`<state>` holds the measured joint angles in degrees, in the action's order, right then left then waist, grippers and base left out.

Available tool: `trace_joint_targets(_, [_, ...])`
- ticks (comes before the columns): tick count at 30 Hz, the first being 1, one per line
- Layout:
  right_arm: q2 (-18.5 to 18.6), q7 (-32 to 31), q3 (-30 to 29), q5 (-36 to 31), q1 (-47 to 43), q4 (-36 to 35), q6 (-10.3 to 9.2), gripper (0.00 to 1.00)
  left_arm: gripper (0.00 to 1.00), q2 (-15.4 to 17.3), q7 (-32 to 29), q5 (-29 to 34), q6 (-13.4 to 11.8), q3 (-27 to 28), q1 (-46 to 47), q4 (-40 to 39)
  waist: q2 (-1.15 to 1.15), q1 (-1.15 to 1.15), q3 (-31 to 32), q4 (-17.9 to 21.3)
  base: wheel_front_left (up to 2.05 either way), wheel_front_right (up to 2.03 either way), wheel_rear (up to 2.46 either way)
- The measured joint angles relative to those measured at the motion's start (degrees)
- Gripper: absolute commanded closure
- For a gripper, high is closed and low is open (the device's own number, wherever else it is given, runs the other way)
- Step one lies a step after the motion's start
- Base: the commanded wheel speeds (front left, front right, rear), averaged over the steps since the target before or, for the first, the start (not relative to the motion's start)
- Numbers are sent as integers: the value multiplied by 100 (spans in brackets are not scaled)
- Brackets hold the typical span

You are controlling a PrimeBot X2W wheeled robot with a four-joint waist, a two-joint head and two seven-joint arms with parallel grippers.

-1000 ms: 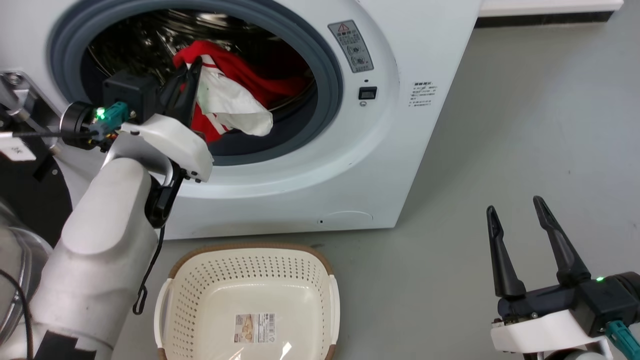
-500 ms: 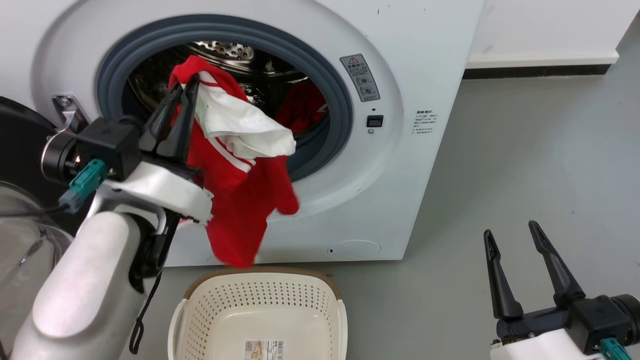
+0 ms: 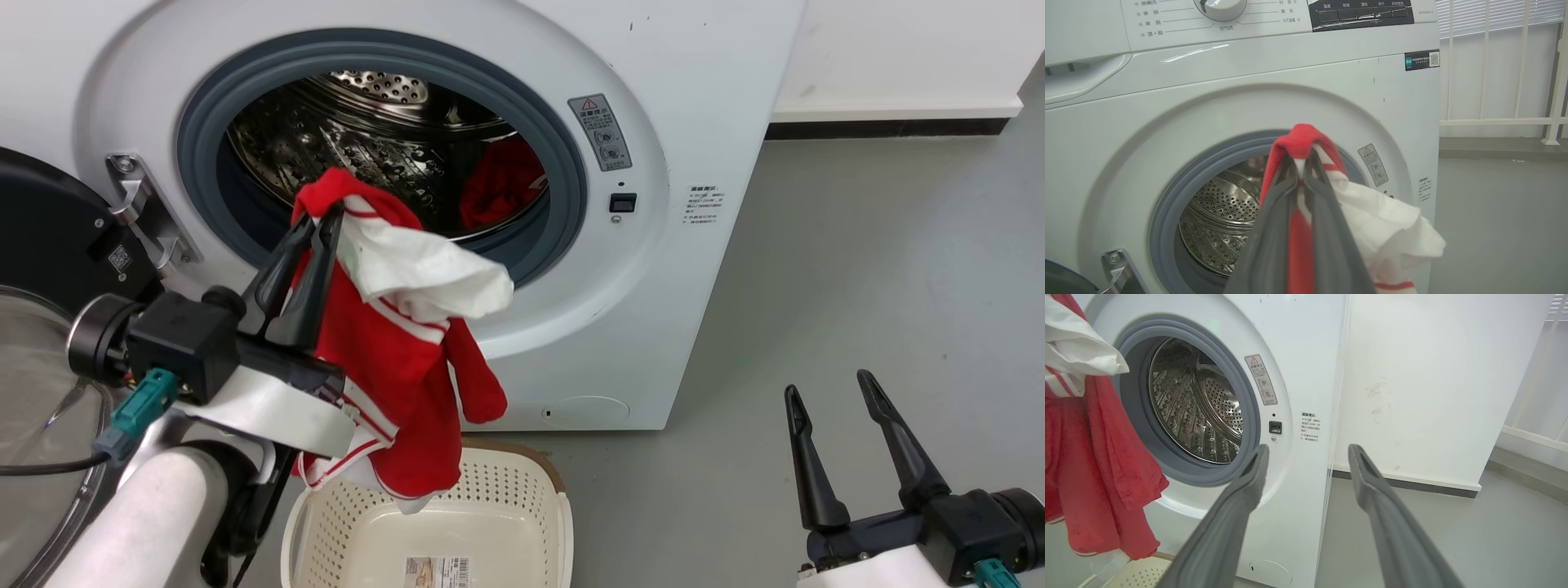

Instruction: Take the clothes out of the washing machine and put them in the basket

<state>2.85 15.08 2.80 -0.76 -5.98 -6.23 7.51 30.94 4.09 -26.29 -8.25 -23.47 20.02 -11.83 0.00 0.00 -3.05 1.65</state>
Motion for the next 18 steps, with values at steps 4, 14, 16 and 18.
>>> trace_joint_targets(4, [0,0,0,0,7,-2,0,0,100,56,-41,2,-35,-63,-224,-66,0,0,-83,2,0,0,0])
trace_joint_targets(14, [0,0,-11,-43,321,-75,0,0,100,-60,-38,-100,90,-405,-583,411,0,0,-611,55,0,0,0])
trace_joint_targets(16, [0,0,-12,-76,449,-103,0,0,100,-123,16,-169,121,-421,-587,587,0,0,-788,81,0,0,0])
trace_joint_targets(18, [0,0,-42,-78,553,-127,0,0,100,-179,81,-192,171,-443,-587,802,0,1,-977,116,0,0,0])
